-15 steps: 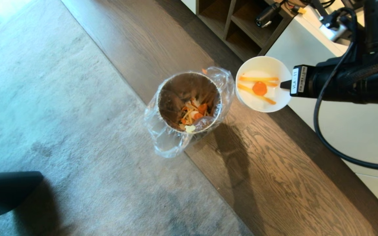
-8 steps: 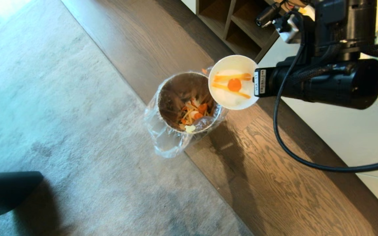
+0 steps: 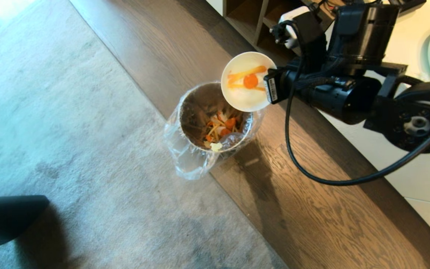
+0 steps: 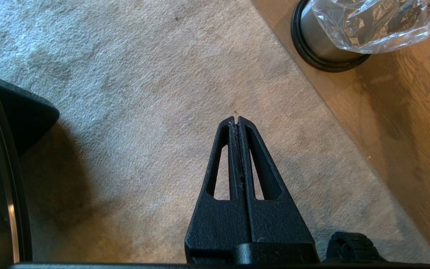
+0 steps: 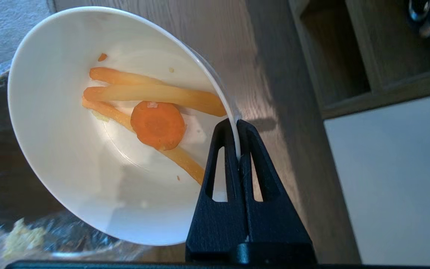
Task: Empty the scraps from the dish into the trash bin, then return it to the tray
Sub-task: Pour the leftover food from the bowl into the trash can
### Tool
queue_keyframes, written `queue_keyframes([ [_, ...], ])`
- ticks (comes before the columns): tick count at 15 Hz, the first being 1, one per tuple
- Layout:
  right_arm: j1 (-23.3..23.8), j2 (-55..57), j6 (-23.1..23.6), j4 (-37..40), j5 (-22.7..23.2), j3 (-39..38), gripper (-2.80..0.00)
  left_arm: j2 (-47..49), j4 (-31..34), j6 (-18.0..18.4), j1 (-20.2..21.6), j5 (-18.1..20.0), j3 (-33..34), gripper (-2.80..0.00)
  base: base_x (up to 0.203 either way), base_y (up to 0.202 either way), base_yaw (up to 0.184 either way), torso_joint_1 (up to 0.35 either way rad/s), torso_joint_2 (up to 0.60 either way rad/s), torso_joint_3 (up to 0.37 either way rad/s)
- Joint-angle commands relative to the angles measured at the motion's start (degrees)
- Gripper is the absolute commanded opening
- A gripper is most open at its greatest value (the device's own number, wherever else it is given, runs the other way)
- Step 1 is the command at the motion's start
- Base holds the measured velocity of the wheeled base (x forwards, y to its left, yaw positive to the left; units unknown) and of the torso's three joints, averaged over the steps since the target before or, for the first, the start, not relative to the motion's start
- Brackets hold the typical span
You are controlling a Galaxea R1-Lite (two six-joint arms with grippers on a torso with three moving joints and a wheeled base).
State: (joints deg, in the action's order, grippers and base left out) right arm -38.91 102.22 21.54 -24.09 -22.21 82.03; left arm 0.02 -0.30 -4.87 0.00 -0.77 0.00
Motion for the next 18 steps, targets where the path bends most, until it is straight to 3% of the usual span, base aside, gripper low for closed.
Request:
queue_keyframes([
  [1, -0.1, 3.2, 8.1, -8.2, 0.0, 0.0, -2.8, 0.0, 0.0, -0.1, 0.0, 0.0, 0.0, -2.8, 0.0, 0.0, 0.0, 0.0, 0.0, 0.0],
  [7, -1.6, 8.8, 28.0, -27.6, 0.9, -0.2, -2.8, 0.0, 0.0, -0.1, 0.0, 0.0, 0.0, -2.8, 0.0, 0.0, 0.0, 0.0, 0.0, 0.0],
  [10, -3.0, 10.6, 35.5, -35.7, 3.7, -0.4, -2.8, 0.0, 0.0, -0.1, 0.0, 0.0, 0.0, -2.8, 0.0, 0.0, 0.0, 0.0, 0.0, 0.0],
  [13, -4.2, 12.3, 40.7, -42.3, 6.7, -1.1, -2.8, 0.0, 0.0, -0.1, 0.0, 0.0, 0.0, -2.8, 0.0, 0.0, 0.0, 0.0, 0.0, 0.0],
  [18, -5.7, 12.5, 44.8, -58.0, 8.2, -11.0, -2.8, 0.0, 0.0, -0.1, 0.0, 0.0, 0.0, -2.8, 0.0, 0.0, 0.0, 0.0, 0.0, 0.0],
])
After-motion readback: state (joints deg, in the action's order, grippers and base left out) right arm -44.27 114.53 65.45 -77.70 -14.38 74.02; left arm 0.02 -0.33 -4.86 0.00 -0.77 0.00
